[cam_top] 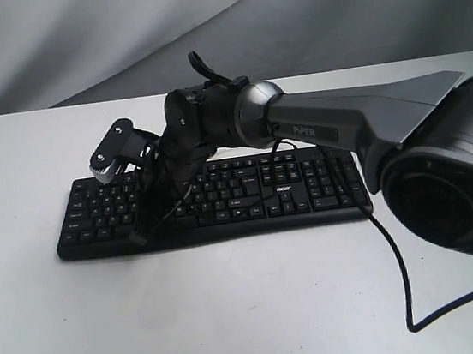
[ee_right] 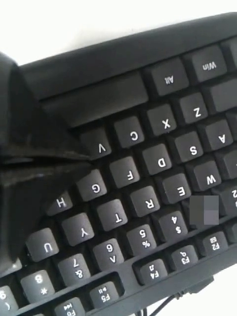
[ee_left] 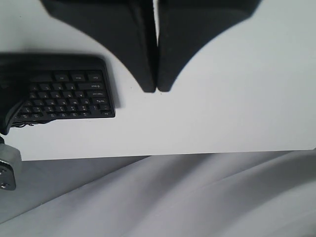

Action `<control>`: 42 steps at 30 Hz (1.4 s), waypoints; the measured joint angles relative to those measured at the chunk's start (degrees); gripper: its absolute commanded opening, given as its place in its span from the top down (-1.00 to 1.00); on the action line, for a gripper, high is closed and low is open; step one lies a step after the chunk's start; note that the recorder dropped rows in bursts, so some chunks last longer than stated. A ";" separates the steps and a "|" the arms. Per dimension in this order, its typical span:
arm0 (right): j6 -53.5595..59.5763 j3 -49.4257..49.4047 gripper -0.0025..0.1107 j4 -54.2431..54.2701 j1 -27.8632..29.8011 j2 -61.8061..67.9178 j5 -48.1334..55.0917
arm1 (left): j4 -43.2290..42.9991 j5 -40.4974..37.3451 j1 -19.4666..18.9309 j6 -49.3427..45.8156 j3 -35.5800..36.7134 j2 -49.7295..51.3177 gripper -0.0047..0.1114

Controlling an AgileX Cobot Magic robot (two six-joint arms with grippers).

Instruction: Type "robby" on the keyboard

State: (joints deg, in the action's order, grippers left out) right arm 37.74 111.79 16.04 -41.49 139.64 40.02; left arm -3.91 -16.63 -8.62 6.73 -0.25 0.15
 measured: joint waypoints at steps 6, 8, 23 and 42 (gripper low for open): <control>0.11 0.00 0.96 -0.19 0.00 -1.73 0.00 | 0.00 0.00 0.00 0.00 0.00 0.00 0.91; 0.11 0.00 0.96 -0.19 0.00 -2.98 0.00 | 0.00 0.00 0.00 0.00 0.00 0.00 0.91; 0.11 0.00 0.96 -0.19 0.00 -2.03 0.00 | 0.00 0.00 0.00 0.00 0.00 0.00 0.91; -0.95 3.44 0.96 -2.60 0.93 -2.32 -1.24 | 0.00 0.00 0.00 0.00 0.00 0.00 0.91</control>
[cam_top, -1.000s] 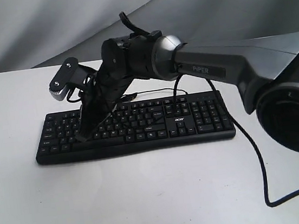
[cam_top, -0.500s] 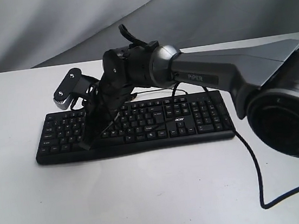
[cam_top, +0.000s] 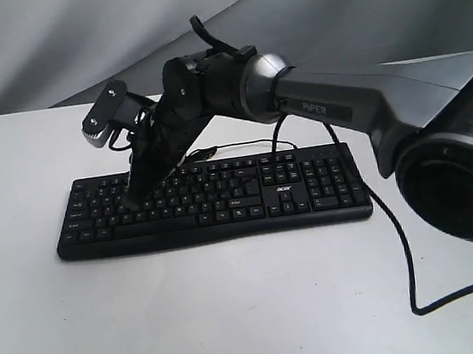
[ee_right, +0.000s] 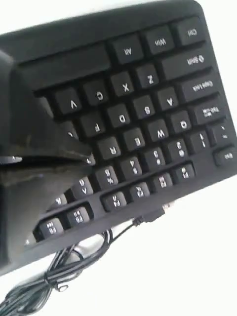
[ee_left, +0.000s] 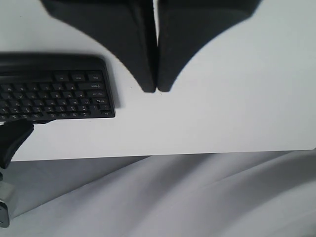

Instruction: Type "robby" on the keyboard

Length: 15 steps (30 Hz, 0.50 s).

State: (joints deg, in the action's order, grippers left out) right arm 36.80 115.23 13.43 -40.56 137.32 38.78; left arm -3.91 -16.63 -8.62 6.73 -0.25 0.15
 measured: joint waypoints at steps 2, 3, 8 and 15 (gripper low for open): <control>-0.67 2.22 0.96 -0.13 0.88 1.17 0.37 | 0.00 0.00 0.00 0.00 0.00 0.00 0.91; -0.79 3.28 0.96 -0.24 1.20 1.91 0.87 | 0.00 0.00 0.00 0.00 0.00 0.00 0.91; -0.92 5.73 0.96 0.11 1.69 4.67 2.35 | 0.00 0.00 0.00 0.00 0.00 0.00 0.91; -0.92 5.73 0.96 0.80 1.69 5.05 2.76 | 0.00 0.00 0.00 0.00 0.00 0.00 0.91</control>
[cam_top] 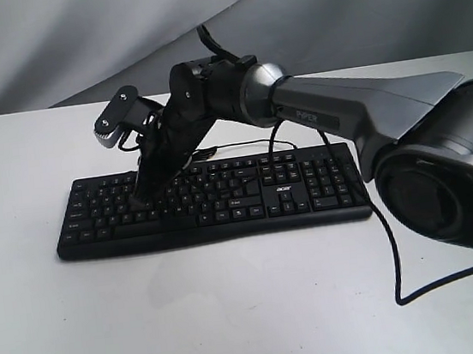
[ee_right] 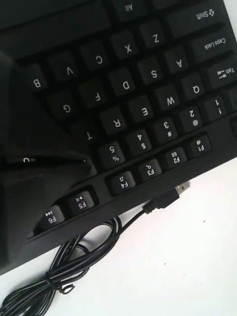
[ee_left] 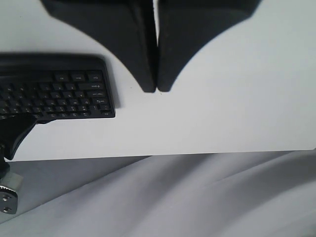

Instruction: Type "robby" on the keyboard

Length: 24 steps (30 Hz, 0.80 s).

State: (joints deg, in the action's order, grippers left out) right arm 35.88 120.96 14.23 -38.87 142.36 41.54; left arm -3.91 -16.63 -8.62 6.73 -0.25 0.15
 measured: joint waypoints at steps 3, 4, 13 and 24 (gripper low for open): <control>0.00 0.00 0.96 0.24 0.00 0.00 0.00 | 0.00 0.00 0.00 0.00 0.00 0.00 0.91; 0.00 0.00 0.96 0.24 0.00 0.00 0.00 | 0.00 0.00 0.00 0.00 0.00 0.00 0.91; 0.00 0.00 0.96 0.43 0.00 0.10 0.00 | 0.00 0.00 0.00 0.00 0.00 0.00 0.91; 0.00 0.02 0.96 0.84 0.00 1.82 0.00 | 0.00 0.00 0.00 0.00 0.00 0.00 0.91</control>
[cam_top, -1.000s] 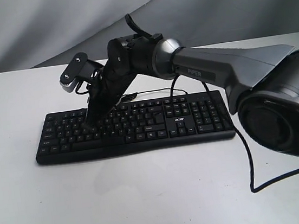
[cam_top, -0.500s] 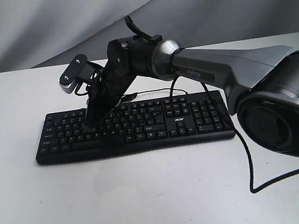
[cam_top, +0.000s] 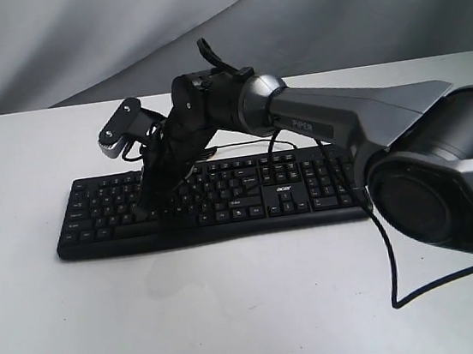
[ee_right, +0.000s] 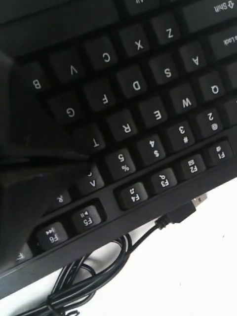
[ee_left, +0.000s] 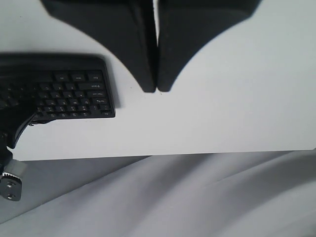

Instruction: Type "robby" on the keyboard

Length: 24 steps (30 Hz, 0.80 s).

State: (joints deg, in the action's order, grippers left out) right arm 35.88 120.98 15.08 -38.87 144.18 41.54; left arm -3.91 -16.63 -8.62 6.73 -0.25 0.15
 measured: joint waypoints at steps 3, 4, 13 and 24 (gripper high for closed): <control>0.00 0.00 0.96 0.09 0.00 0.14 0.22 | 0.00 0.00 0.00 0.00 0.00 0.00 0.91; 0.00 0.00 0.96 0.09 0.00 0.14 0.36 | 0.00 0.00 0.00 0.00 0.00 0.00 0.91; -0.09 0.00 0.96 -1.67 1.14 -8.07 1.52 | 0.00 0.00 0.00 0.00 0.00 0.00 0.91; -0.09 -1.19 0.96 -1.79 5.64 -22.69 2.65 | 0.00 0.00 0.00 0.00 0.00 0.00 0.91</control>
State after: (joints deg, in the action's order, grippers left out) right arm 35.78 119.80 13.29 -33.23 121.49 44.19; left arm -3.91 -16.63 -8.62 6.73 -0.25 0.15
